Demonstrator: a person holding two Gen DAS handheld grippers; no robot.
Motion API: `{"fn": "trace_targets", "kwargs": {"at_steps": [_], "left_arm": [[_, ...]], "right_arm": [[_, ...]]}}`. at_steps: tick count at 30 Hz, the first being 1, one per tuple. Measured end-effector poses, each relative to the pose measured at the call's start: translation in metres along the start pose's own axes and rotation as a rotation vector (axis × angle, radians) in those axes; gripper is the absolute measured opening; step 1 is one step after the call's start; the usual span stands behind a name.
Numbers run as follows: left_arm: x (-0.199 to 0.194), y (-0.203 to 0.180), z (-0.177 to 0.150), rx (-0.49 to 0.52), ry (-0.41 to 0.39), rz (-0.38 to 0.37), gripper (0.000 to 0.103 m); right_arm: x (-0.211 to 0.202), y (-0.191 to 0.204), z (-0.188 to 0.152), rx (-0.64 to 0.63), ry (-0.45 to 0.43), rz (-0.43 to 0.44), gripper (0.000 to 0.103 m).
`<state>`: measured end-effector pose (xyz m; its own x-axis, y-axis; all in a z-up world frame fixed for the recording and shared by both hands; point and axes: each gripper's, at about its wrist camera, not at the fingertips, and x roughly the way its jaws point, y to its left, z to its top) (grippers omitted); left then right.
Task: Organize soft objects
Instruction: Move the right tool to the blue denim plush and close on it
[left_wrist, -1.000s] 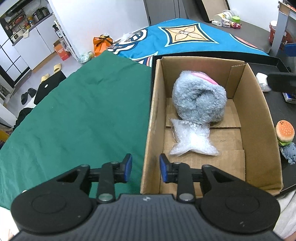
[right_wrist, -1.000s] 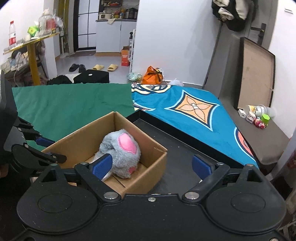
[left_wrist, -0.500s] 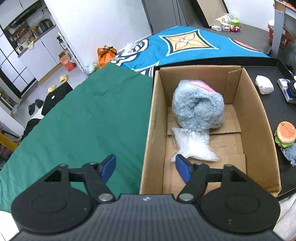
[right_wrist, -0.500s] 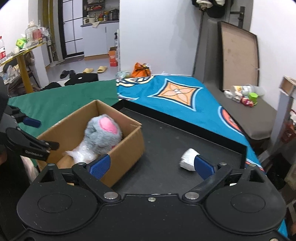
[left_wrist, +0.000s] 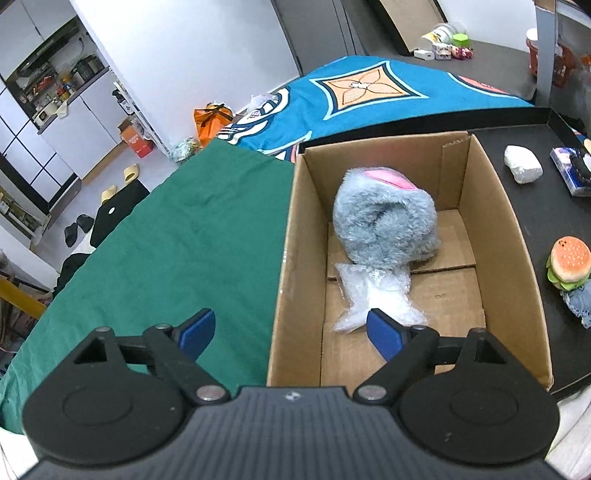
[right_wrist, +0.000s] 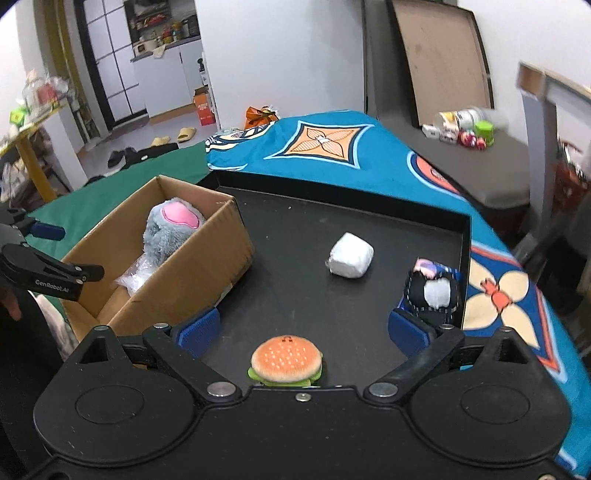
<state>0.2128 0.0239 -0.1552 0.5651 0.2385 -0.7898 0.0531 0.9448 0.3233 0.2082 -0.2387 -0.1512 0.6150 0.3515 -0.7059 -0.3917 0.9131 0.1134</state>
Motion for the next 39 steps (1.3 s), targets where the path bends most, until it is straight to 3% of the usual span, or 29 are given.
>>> {"fn": "trace_targets", "kwargs": {"at_steps": [16,20,28,34,39], "left_arm": [[-0.002,-0.015,0.01,0.002,0.003,0.033,0.092],[0.002,-0.02,0.013,0.012,0.024,0.039,0.092],[-0.002,-0.02,0.021,-0.04,0.052,0.021,0.092],[0.0,-0.016,0.021,-0.057,0.064,0.048,0.092],[0.004,-0.021,0.018,-0.003,0.076,0.071,0.092]], "right_arm": [[-0.004,-0.047,-0.042,0.186,-0.002,0.114,0.101],[-0.004,-0.048,-0.05,0.214,0.022,0.137,0.096],[-0.01,-0.043,-0.05,0.191,0.009,0.179,0.095],[0.017,-0.037,-0.055,0.186,0.061,0.178,0.088],[0.028,-0.032,-0.059,0.182,0.114,0.183,0.083]]}}
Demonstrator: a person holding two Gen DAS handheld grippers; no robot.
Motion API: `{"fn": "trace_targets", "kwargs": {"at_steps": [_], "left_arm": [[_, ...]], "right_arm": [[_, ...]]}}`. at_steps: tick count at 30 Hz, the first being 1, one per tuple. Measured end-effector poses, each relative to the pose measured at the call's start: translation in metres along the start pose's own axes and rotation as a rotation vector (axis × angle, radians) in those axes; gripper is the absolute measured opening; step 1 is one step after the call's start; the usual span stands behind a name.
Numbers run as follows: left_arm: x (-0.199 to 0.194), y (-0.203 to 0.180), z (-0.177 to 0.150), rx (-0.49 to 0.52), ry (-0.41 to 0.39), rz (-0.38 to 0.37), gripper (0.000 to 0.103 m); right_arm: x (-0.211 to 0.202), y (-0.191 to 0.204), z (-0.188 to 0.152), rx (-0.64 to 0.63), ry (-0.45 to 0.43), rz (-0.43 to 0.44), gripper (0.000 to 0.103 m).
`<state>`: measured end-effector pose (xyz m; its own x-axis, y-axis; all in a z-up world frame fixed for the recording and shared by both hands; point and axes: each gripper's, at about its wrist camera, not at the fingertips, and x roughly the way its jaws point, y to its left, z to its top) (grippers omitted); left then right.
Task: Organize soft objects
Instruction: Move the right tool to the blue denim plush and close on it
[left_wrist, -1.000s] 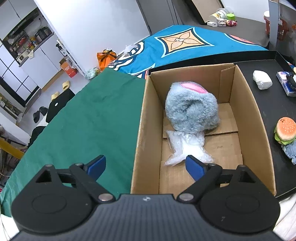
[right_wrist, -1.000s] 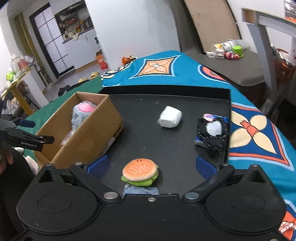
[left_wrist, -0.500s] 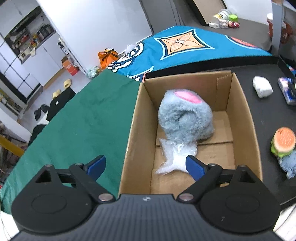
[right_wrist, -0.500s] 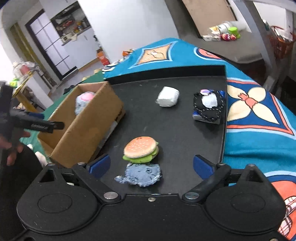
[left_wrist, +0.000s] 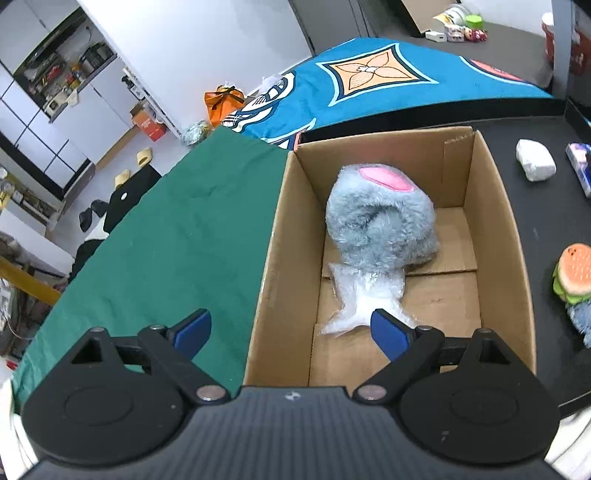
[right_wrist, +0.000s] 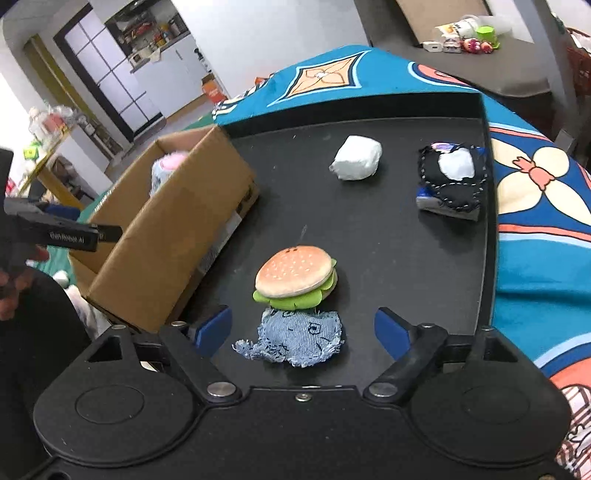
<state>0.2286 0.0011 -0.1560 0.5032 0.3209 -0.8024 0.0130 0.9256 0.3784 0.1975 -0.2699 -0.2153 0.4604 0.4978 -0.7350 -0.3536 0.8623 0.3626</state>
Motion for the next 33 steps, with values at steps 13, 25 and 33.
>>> {"fn": "trace_targets", "kwargs": {"at_steps": [13,25,33], "left_arm": [[0.003,-0.01,-0.003,0.061,-0.007,0.016,0.092],[0.004,0.001,-0.006,0.014,0.007,-0.001,0.092],[-0.001,0.008,-0.009,-0.015,-0.015,-0.006,0.092]], "right_arm": [[0.024,0.01,-0.007,-0.083,0.046,-0.088,0.075],[0.014,0.017,-0.014,-0.163,0.057,-0.213,0.039],[0.002,0.022,-0.001,-0.188,0.054,-0.247,0.038]]}}
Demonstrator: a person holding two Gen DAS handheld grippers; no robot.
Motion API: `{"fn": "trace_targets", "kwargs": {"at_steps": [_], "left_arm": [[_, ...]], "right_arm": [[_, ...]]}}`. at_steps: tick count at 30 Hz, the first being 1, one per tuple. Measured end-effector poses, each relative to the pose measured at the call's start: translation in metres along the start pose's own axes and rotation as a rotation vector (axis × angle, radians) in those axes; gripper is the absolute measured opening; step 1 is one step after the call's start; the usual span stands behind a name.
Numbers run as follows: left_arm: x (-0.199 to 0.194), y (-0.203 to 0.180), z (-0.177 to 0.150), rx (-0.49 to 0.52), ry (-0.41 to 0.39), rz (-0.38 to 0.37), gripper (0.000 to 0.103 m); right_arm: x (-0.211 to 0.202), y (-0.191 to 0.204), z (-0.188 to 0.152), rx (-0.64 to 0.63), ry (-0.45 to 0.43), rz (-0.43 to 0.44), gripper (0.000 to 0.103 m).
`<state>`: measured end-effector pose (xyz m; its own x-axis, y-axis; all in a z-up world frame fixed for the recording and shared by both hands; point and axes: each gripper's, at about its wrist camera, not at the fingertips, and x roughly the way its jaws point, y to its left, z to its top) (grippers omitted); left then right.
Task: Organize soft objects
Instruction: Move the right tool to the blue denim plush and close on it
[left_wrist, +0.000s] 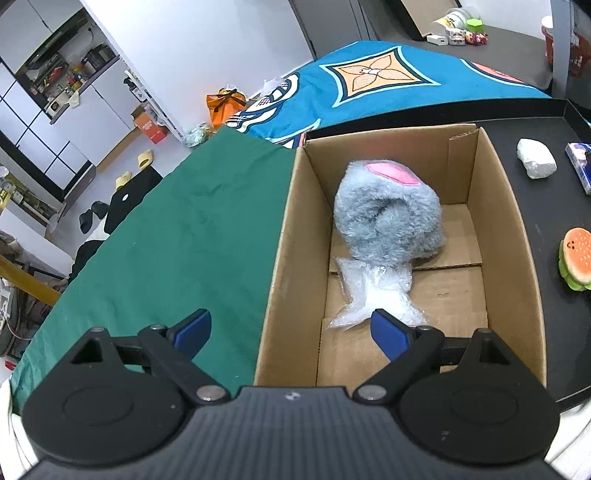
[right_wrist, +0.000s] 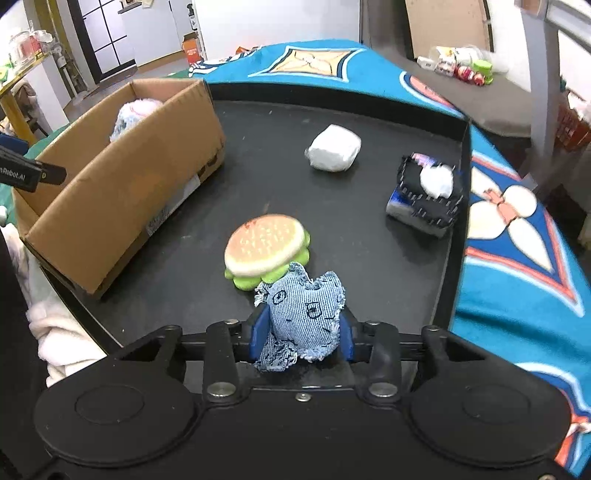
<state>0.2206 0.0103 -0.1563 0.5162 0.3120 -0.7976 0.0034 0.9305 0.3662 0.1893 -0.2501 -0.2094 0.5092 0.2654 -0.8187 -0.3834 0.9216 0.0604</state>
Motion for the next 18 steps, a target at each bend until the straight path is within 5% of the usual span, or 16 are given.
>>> {"fn": "trace_targets", "kwargs": {"at_steps": [18], "left_arm": [[-0.002,0.015,-0.002,-0.076,-0.036,-0.04,0.092]], "right_arm": [[-0.028,0.027,0.061,-0.134,-0.051,-0.002,0.038]]}}
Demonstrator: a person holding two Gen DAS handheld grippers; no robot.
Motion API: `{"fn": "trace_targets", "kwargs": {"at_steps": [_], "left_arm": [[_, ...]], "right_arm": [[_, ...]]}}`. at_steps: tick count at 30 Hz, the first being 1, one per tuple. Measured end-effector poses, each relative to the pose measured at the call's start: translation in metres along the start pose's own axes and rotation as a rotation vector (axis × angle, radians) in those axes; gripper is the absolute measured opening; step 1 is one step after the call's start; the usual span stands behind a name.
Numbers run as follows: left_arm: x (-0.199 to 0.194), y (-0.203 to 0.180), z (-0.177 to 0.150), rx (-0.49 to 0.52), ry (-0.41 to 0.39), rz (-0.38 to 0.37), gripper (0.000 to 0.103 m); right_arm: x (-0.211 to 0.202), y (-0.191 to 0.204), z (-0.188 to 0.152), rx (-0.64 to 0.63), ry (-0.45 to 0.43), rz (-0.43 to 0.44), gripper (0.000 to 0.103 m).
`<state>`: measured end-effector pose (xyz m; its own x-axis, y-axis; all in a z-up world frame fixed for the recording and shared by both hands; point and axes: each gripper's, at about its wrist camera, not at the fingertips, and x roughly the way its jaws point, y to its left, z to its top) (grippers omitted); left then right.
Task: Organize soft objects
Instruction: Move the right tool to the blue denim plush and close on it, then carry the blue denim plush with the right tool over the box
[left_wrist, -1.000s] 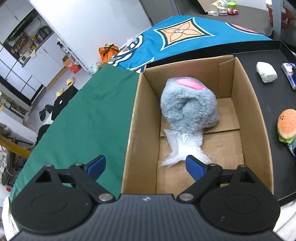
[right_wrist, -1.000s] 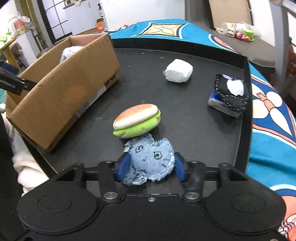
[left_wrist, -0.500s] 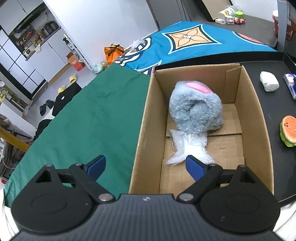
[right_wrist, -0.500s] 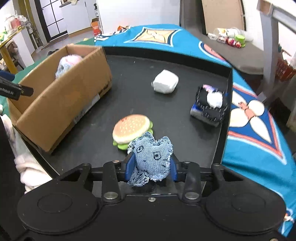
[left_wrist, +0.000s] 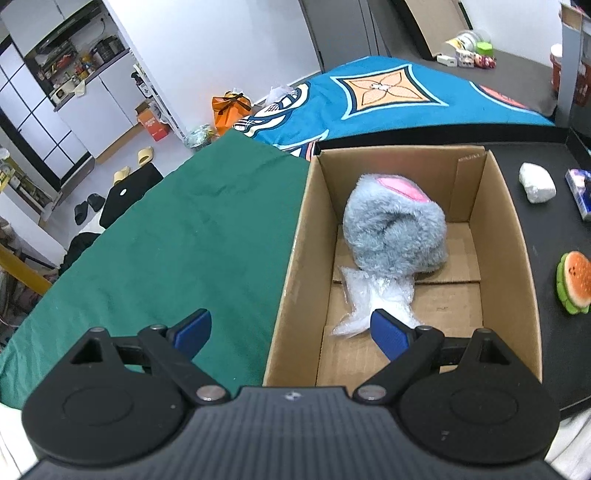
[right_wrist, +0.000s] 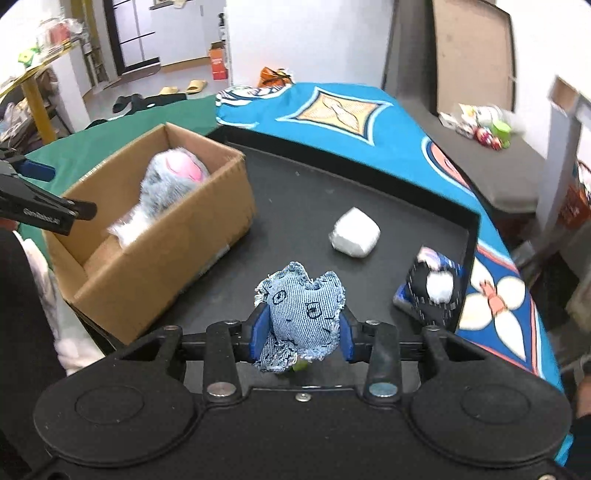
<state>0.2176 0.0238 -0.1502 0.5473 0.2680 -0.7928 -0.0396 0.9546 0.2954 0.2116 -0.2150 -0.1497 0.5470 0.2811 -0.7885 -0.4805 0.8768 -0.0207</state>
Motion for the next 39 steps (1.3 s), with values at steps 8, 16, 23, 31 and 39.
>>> {"fn": "trace_targets", "kwargs": {"at_steps": [8,16,23,31,39], "left_arm": [[0.0,0.004,0.003,-0.043,-0.019,-0.026,0.092],[0.004,0.012,0.003,-0.087,-0.011,-0.061,0.09],[0.006,0.014,0.001,-0.085,-0.017,-0.07,0.086],[0.015,0.017,-0.001,-0.098,-0.004,-0.089,0.058],[0.023,0.029,-0.003,-0.161,0.018,-0.131,0.024]], "right_arm": [[-0.001,0.019,0.043,-0.071,-0.017,0.013,0.038],[0.011,0.038,0.073,-0.095,-0.011,0.008,0.038],[0.02,0.055,0.091,-0.111,-0.009,-0.002,0.038],[0.034,0.074,0.108,-0.146,0.01,-0.018,0.039],[0.051,0.089,0.119,-0.199,0.037,-0.042,0.039]]}}
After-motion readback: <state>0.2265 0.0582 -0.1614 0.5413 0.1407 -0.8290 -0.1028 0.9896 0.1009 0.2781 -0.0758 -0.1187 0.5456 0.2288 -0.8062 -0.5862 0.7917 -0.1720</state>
